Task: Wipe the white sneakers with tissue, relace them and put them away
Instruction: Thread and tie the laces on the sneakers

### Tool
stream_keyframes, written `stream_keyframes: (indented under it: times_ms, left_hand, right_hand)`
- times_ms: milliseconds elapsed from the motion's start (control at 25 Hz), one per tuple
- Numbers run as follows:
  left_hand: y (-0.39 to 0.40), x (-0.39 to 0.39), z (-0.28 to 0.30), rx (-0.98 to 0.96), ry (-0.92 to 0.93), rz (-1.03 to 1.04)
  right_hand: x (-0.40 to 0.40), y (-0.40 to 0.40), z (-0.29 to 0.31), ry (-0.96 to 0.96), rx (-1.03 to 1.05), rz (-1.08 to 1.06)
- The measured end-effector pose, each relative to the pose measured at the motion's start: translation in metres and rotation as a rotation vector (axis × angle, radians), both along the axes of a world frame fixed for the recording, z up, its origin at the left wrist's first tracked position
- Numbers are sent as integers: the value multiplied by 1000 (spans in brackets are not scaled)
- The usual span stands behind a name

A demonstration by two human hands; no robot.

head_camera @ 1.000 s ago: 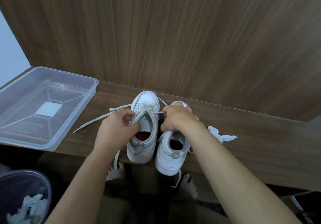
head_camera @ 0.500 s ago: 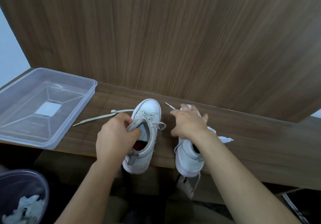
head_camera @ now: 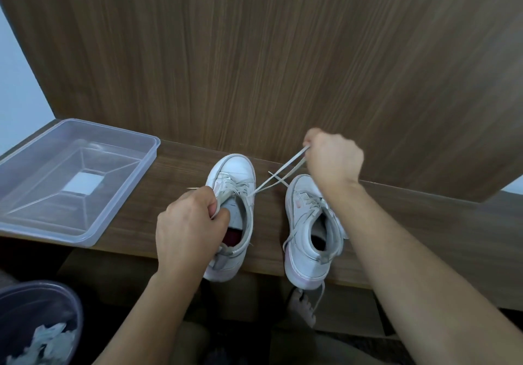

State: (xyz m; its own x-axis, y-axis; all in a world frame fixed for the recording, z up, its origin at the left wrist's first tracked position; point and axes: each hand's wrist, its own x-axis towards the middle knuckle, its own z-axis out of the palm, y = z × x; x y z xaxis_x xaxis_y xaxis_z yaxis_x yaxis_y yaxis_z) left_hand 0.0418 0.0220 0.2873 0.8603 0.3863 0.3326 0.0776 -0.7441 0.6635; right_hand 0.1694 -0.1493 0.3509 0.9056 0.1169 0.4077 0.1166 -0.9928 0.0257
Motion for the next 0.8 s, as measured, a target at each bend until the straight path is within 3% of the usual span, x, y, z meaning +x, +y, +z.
stream_keyframes:
  times_ms: [120, 240, 400, 480, 600, 680, 800]
  left_hand:
    - [0, -4, 3, 15, -25, 13]
    - [-7, -4, 1, 40, 39, -12]
    - [-9, -5, -4, 41, 237, -153]
    - [0, -3, -3, -26, 324, -253]
    - [17, 7, -5, -286, 318, -213]
    - [25, 12, -10, -395, 295, -138]
    - [34, 19, -14, -368, 296, -126]
  right_hand:
    - [11, -20, 31, -112, 390, -93]
    - [15, -29, 63, -195, 810, -16]
    - [-1, -29, 73, -140, 1085, 31]
    - [-14, -29, 54, 28, 1106, 8]
    - [-42, -25, 13, 333, 901, -80]
    - [-63, -17, -13, 367, 732, -65]
    - [-74, -1, -34, 415, 644, -38]
